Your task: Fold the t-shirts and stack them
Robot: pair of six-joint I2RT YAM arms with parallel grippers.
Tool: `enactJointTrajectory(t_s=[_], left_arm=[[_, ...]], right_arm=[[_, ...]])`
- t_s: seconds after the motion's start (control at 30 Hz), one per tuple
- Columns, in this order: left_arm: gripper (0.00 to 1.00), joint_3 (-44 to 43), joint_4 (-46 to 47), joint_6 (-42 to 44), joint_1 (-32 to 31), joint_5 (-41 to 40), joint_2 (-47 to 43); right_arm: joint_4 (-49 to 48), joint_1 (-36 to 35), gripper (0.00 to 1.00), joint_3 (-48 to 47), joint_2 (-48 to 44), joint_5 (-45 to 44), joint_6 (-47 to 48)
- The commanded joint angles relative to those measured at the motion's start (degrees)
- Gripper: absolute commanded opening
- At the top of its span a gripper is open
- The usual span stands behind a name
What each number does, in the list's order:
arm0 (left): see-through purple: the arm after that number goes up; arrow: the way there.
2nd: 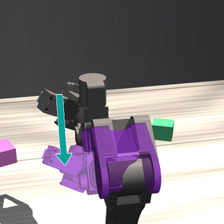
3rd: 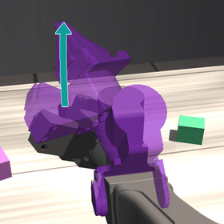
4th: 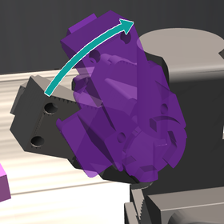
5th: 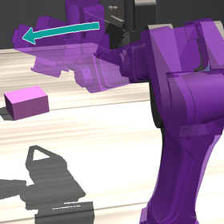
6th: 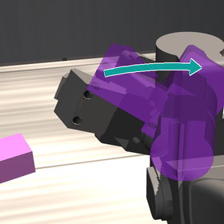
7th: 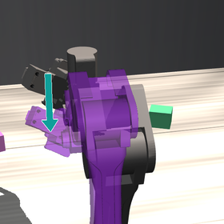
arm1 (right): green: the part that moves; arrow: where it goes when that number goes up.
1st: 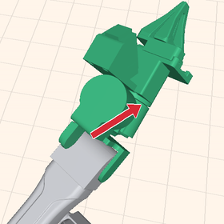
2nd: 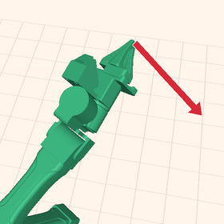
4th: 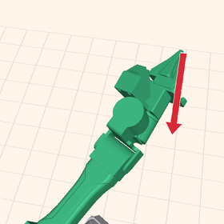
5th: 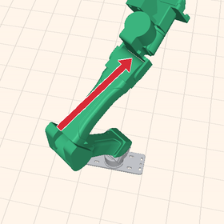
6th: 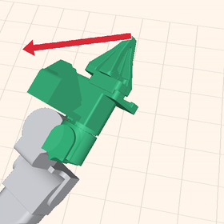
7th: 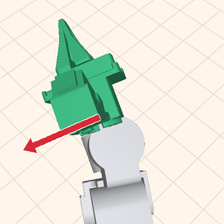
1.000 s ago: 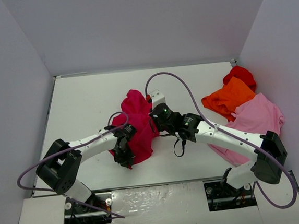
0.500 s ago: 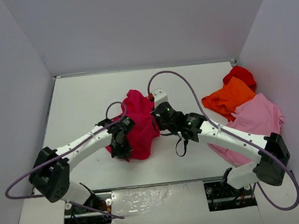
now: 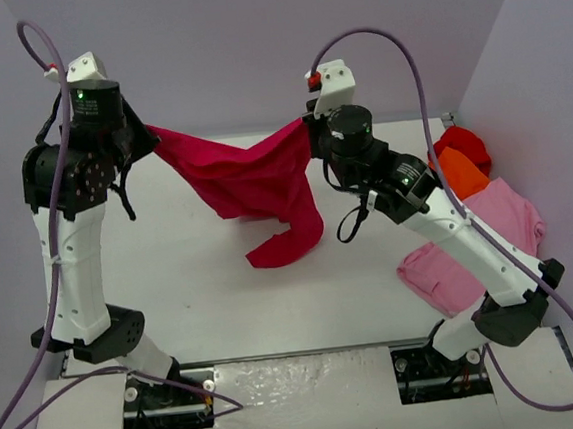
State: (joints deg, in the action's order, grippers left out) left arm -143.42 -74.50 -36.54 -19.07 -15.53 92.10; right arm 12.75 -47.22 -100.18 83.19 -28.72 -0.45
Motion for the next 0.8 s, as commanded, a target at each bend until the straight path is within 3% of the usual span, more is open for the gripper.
enactJointTrajectory(t_s=[0.0, 0.13, 0.33, 0.5, 0.63, 0.77], left_arm=[[0.00, -6.8, -11.4, 8.2, -0.1, -1.8, -3.0], [0.00, -12.6, -8.3, 10.4, -0.1, -1.9, -6.1], [0.00, -5.2, 5.0, 12.7, -0.1, -0.8, -20.7], [0.00, -12.6, 5.3, 14.8, -0.1, 0.2, -24.7], [0.00, -11.4, 6.9, 15.9, -0.2, -3.5, -28.4], [0.00, -8.9, 4.8, 18.5, -1.1, -9.8, -26.0]], right_arm=[[-2.1, 0.2, 0.00, -16.6, 3.1, -6.0, 9.3], [-2.5, 0.1, 0.00, -25.5, 3.1, -5.2, 12.9], [-3.9, -0.9, 0.00, -33.8, -0.6, -0.9, 15.4], [-4.6, -1.2, 0.00, -35.2, -6.4, 4.6, 13.4], [-4.5, -1.1, 0.00, -34.8, -10.7, 6.3, 11.5], [-4.0, -1.1, 0.00, -30.2, -11.4, -0.2, 12.8]])
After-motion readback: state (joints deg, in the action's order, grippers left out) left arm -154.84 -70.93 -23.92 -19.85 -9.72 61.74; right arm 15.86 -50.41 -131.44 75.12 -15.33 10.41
